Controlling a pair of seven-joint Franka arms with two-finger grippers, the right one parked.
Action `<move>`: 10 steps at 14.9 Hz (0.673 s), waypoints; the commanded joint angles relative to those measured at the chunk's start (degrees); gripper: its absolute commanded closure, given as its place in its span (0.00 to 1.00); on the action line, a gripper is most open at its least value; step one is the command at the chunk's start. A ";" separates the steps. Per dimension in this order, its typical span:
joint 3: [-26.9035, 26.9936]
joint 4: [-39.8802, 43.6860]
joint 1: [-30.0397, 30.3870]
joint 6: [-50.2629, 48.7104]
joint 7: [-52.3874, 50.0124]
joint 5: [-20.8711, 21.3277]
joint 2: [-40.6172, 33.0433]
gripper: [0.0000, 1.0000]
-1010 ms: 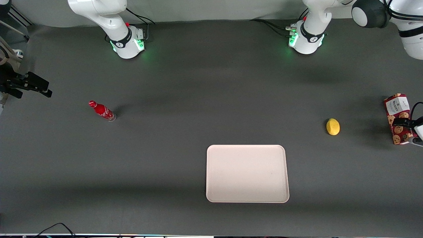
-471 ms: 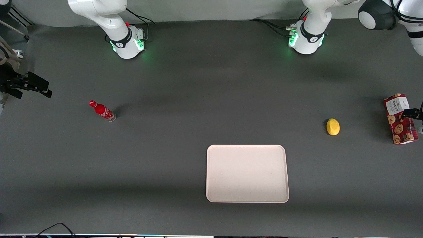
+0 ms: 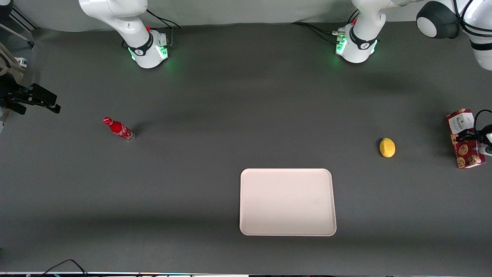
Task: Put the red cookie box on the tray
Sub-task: 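Close the left gripper on the cookie box and lift it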
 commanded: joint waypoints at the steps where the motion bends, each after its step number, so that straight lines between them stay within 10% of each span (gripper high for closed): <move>1: 1.39 -0.26 -1.14 0.13 0.11 -1.54 -0.53 1.00; 6: 4.02 7.36 -3.07 -9.76 -5.40 -0.49 -1.76 1.00; 10: 4.03 24.84 -5.00 -27.78 -20.51 9.25 -4.39 1.00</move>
